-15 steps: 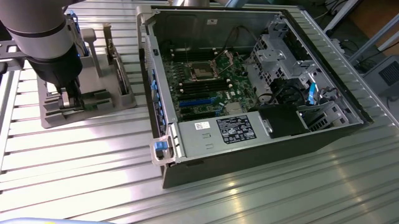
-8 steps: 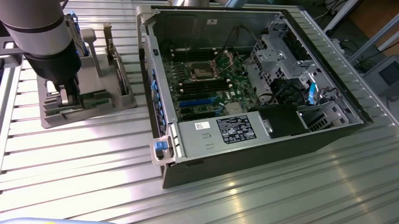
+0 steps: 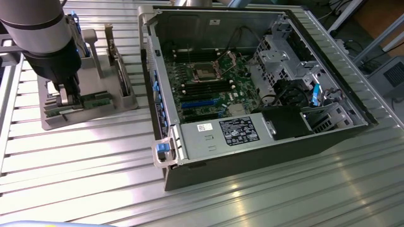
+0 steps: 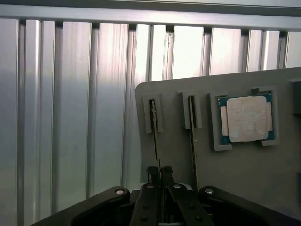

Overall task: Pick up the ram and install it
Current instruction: 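Pick up the ram and move it above insertion slot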

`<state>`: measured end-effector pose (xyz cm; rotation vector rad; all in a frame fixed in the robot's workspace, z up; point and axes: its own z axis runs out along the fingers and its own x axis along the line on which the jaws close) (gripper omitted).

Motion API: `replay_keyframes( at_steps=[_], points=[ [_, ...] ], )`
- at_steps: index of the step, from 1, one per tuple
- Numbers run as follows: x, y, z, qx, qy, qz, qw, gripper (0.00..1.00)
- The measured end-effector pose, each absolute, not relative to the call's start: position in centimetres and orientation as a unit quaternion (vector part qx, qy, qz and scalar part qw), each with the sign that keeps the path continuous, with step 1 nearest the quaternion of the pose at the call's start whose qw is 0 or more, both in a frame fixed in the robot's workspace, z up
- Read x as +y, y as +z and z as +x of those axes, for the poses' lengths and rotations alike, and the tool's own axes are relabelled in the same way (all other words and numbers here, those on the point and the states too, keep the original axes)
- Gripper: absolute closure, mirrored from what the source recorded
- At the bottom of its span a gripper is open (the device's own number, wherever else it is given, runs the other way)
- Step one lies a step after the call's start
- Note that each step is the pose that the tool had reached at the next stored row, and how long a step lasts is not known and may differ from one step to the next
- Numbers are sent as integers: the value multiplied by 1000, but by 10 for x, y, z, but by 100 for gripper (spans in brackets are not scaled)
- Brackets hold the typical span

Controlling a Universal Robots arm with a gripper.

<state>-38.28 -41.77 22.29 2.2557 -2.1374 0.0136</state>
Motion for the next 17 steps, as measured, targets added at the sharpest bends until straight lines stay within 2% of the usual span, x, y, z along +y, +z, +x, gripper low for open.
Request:
replay_keyframes(
  at_steps=[17],
  points=[
    [-418, 233, -383, -688, 4, 726, 17, 86]
  ],
)
